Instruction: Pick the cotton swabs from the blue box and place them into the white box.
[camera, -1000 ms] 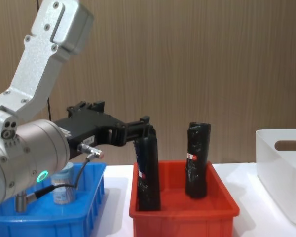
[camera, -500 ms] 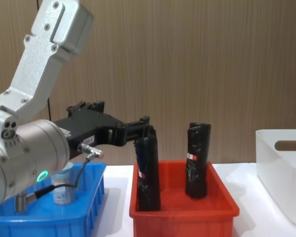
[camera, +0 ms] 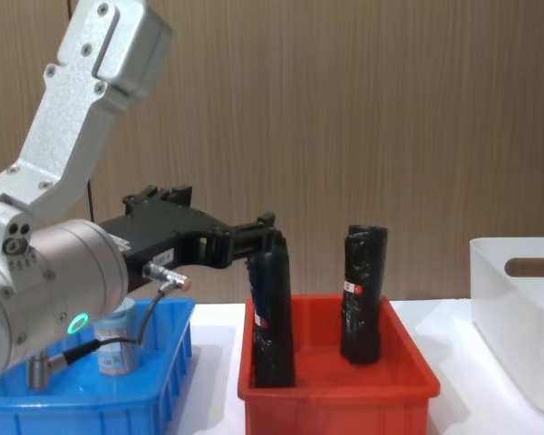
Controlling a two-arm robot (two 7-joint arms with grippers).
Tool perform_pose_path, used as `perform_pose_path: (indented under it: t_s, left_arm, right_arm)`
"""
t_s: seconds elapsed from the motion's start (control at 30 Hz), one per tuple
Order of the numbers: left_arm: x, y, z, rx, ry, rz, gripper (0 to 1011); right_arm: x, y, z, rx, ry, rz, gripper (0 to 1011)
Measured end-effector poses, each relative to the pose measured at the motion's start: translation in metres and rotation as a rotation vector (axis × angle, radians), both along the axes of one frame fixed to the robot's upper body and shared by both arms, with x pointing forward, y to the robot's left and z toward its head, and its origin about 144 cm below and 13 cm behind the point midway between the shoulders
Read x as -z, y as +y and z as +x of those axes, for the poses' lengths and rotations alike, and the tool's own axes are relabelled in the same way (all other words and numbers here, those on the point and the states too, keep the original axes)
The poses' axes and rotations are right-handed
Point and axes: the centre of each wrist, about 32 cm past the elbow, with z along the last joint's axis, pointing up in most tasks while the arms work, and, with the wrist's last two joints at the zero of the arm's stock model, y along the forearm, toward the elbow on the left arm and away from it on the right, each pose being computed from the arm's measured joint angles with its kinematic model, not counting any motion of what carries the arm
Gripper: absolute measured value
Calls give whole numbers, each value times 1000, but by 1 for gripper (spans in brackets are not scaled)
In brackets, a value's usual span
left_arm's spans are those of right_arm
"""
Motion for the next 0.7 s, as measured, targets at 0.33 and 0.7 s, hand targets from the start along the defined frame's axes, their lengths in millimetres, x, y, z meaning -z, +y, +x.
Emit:
perform_pose_path:
  t_s: [0.33,0.7]
  left_arm:
    - [0,0,0,0,0,0,1004]
    - [0,0,0,0,0,0,1004]
  right_arm:
    - [0,0,-1,0,-2,-1,1001]
    - [-1,0,-1,0,-4,-1,1001]
